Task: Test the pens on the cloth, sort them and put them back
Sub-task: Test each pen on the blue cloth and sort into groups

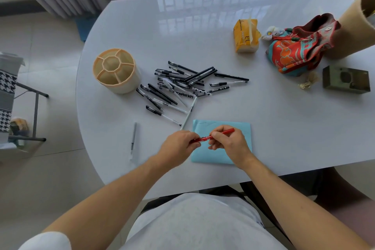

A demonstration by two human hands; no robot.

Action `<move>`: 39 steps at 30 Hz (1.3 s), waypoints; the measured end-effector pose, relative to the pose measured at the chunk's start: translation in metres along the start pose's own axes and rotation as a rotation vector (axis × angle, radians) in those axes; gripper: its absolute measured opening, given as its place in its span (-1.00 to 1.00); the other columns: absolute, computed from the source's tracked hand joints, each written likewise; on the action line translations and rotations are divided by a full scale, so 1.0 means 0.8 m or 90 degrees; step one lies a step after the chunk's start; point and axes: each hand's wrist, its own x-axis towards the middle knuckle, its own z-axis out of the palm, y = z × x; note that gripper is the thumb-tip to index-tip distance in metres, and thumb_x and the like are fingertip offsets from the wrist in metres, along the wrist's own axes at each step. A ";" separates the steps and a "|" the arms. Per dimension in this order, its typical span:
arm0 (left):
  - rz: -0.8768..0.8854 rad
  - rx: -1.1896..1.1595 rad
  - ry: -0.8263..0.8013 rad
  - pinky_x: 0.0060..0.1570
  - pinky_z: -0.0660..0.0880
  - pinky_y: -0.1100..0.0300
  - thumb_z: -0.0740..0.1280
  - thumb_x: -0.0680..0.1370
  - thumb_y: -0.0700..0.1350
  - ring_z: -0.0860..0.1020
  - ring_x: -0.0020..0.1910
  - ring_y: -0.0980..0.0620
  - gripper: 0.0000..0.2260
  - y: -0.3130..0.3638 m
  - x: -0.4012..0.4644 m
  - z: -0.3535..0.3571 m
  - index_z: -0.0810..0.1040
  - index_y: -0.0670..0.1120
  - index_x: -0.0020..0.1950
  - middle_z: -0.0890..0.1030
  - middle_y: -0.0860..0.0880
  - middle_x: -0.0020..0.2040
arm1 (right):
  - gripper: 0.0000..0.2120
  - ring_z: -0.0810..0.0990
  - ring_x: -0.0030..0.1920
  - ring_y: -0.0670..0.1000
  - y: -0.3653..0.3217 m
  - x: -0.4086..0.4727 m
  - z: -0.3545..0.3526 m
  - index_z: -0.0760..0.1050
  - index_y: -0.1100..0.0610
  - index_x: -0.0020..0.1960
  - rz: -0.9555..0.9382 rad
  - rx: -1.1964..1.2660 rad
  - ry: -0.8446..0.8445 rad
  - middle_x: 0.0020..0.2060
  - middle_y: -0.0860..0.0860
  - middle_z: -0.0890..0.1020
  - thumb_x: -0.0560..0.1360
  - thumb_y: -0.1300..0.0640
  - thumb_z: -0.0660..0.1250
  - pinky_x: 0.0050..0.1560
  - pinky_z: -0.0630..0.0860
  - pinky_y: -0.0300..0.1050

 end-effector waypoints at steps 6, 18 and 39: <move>-0.046 -0.021 0.000 -0.28 0.37 0.04 0.35 0.57 -0.06 0.43 -0.32 -0.02 -0.83 -0.009 -0.016 -0.007 0.55 -0.10 -0.17 0.50 0.02 -0.33 | -0.88 0.66 -0.34 0.12 0.006 0.012 0.031 0.62 0.20 -0.12 0.023 -0.060 -0.035 -0.30 0.20 0.70 0.58 0.21 0.40 -0.20 0.64 -0.06; -0.427 -0.015 0.162 -0.16 0.57 0.00 0.33 0.60 0.02 0.59 -0.17 -0.08 -0.76 -0.106 -0.098 -0.027 0.56 -0.05 0.21 0.67 -0.04 -0.10 | -0.82 0.55 -0.19 0.09 -0.008 0.119 0.102 0.60 0.12 -0.17 -0.003 -0.524 0.164 -0.27 0.02 0.63 0.50 0.01 0.38 -0.13 0.45 -0.12; -0.205 0.010 0.098 -0.33 0.44 0.17 0.32 0.59 0.09 0.49 -0.36 0.17 -0.75 -0.076 -0.070 -0.015 0.35 0.11 0.21 0.57 0.13 -0.22 | -0.90 0.50 -0.42 -0.04 0.007 0.020 -0.001 0.63 0.00 -0.18 -0.005 -0.301 0.057 -0.42 -0.06 0.54 0.51 0.11 0.49 -0.34 0.55 -0.04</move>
